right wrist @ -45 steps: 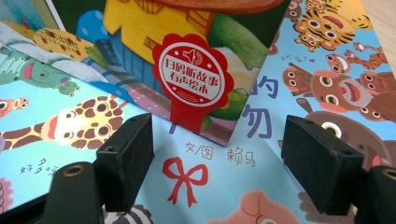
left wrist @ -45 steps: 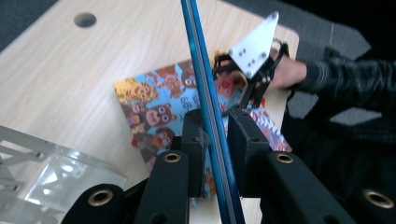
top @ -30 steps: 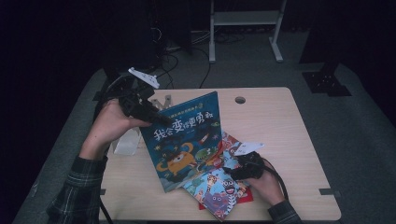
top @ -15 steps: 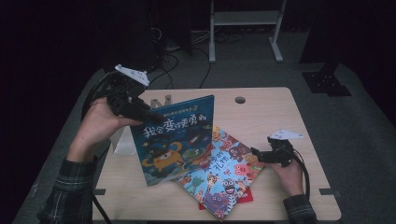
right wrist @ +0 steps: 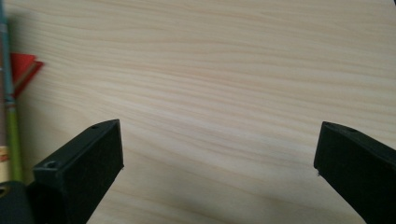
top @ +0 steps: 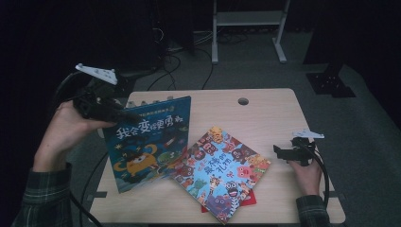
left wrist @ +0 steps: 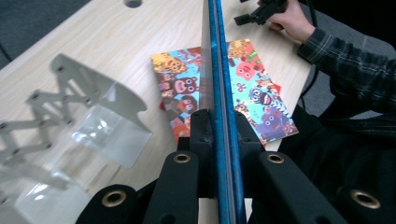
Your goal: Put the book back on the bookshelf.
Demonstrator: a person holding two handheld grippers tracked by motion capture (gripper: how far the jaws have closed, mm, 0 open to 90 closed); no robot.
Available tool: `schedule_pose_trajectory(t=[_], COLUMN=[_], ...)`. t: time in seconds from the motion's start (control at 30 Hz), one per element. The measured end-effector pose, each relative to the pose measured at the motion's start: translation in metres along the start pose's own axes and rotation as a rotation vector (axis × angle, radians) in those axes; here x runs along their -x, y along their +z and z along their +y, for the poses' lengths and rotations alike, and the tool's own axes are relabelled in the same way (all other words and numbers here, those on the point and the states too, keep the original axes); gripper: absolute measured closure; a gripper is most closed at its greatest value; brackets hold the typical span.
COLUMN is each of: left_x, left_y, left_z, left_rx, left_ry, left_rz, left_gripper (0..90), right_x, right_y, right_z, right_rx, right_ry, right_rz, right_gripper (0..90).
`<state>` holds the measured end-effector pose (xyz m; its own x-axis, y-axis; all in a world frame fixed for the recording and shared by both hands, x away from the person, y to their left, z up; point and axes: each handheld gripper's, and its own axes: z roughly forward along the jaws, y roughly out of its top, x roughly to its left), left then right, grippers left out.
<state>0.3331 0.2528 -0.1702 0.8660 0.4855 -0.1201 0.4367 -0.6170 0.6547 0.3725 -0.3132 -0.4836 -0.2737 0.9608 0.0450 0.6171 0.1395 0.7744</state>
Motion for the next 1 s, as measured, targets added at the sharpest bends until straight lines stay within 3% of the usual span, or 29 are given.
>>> schedule_pose_trajectory(t=[0.37, 1.0], left_x=[-0.011, -0.037], left_y=[-0.037, -0.081], left_z=[-0.035, -0.104], left_rx=[0.055, 0.109], left_ry=[-0.089, -0.271], left_rz=[0.063, 0.226], left_gripper=[82.2, 82.3], right_x=[0.01, 0.011], right_y=[0.013, 0.021], right_z=[-0.008, -0.009], right_rx=[-0.036, -0.092], right_ry=[0.016, 0.008], right_rz=[-0.065, -0.064], right_gripper=[0.0, 0.0])
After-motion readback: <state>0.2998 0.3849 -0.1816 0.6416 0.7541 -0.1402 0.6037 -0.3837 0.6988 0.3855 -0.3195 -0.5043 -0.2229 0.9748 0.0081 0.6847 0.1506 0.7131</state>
